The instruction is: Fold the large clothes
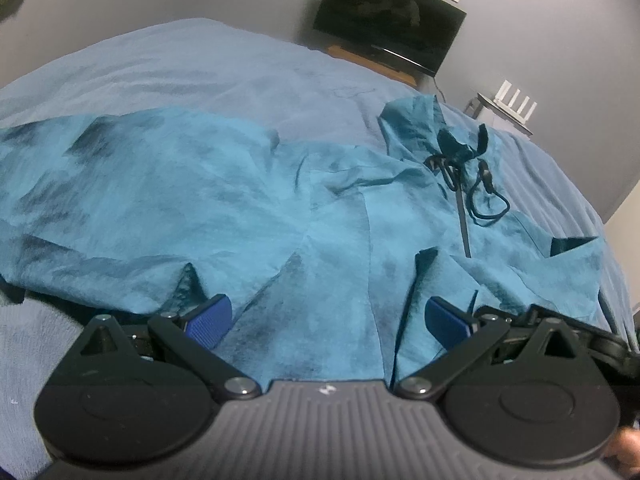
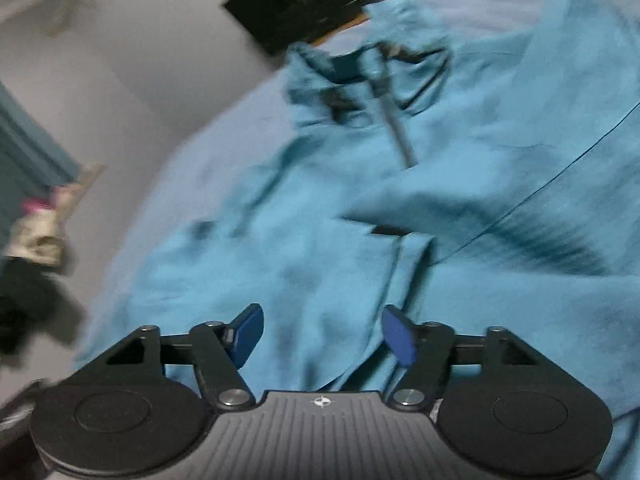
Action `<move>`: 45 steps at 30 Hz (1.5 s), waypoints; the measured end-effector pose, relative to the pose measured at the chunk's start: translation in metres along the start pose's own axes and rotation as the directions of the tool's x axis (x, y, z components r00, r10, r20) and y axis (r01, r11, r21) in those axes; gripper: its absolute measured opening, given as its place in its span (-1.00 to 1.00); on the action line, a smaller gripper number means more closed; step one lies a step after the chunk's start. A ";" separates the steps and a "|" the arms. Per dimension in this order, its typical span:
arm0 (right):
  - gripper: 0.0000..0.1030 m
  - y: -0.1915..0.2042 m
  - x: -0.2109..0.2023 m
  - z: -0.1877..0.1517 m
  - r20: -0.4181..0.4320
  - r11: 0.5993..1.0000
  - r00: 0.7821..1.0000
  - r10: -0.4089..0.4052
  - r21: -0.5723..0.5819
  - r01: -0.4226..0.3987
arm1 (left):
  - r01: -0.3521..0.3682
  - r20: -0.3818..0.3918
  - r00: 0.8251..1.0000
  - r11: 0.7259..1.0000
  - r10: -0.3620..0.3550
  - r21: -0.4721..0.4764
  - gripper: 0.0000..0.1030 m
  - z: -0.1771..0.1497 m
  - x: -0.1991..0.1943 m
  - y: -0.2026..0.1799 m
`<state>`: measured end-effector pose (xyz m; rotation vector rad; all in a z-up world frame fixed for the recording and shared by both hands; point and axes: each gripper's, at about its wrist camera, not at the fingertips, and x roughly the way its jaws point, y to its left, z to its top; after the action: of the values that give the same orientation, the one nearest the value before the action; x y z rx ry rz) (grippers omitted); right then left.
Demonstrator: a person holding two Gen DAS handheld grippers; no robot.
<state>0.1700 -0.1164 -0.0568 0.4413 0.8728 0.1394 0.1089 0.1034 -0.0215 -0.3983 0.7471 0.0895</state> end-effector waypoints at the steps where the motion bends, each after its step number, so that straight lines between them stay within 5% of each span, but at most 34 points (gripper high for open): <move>1: 0.33 0.002 -0.002 -0.001 0.018 0.997 0.997 -0.077 0.011 0.077 | 0.001 0.000 1.000 1.000 -0.001 -0.002 1.00 0.000 0.000 0.001; 3: 0.35 -0.003 -0.001 -0.002 -0.003 0.986 0.989 -0.149 0.076 0.149 | -0.001 -0.004 1.000 1.000 0.001 0.002 1.00 0.001 0.001 0.001; 6: 0.39 -0.014 0.009 -0.002 -0.038 0.979 0.994 -0.104 0.172 0.109 | -0.003 -0.020 1.000 1.000 0.003 0.026 1.00 -0.001 0.004 -0.001; 9: 0.38 -0.020 0.025 -0.001 -0.062 0.952 0.993 0.098 0.297 -0.076 | -0.008 -0.030 0.999 0.999 0.009 0.053 1.00 -0.004 0.007 -0.003; 12: 0.38 -0.011 0.022 0.003 0.020 0.864 0.919 0.394 0.332 -0.378 | -0.002 -0.035 0.999 0.999 0.004 0.052 1.00 -0.004 0.008 -0.002; 14: 0.38 -0.003 0.007 0.010 0.047 0.851 0.894 0.446 0.287 -0.440 | -0.003 -0.040 0.999 0.999 0.005 0.052 1.00 -0.005 0.011 -0.001; 18: 0.43 0.000 -0.033 0.027 0.041 0.967 0.971 0.235 0.096 -0.238 | 0.004 -0.095 0.995 0.998 0.001 0.056 1.00 -0.008 0.027 0.001; 21: 0.44 -0.011 -0.071 0.031 0.090 0.996 0.995 0.046 -0.082 -0.039 | 0.025 -0.129 0.991 0.998 -0.018 0.057 0.95 -0.010 0.038 0.003; 26: 0.42 -0.047 -0.121 0.025 0.206 0.940 0.953 -0.222 -0.214 0.265 | 0.045 -0.192 0.981 0.996 -0.031 0.071 0.56 -0.013 0.059 0.004; 28: 0.42 -0.063 -0.134 0.029 0.235 0.918 0.927 -0.292 -0.203 0.341 | 0.079 -0.242 0.968 0.994 -0.060 0.069 0.21 -0.016 0.070 0.003; 34: 0.38 -0.123 -0.148 0.043 0.280 0.924 0.893 -0.353 -0.048 0.380 | 0.150 -0.266 0.955 0.988 -0.133 0.043 -0.68 -0.021 0.079 0.003; 39: 0.21 -0.148 -0.115 0.054 0.255 0.908 0.880 -0.400 -0.021 0.419 | 0.200 -0.198 0.962 0.979 -0.188 0.041 -0.96 -0.016 0.052 -0.001; 42: 0.05 -0.159 -0.104 0.074 0.286 0.910 0.871 -0.398 0.006 0.414 | 0.154 -0.180 0.975 0.978 -0.128 0.140 -0.97 -0.016 0.044 -0.013; 45: -0.21 -0.161 -0.083 0.099 0.309 0.936 0.893 -0.326 -0.027 0.351 | 0.121 -0.200 0.976 0.977 -0.085 0.177 -0.97 -0.019 0.051 -0.017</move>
<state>0.1830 -0.3171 -0.0120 0.2187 0.6280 -0.2107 0.1382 0.0773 -0.0631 -0.2665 0.9146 -0.1192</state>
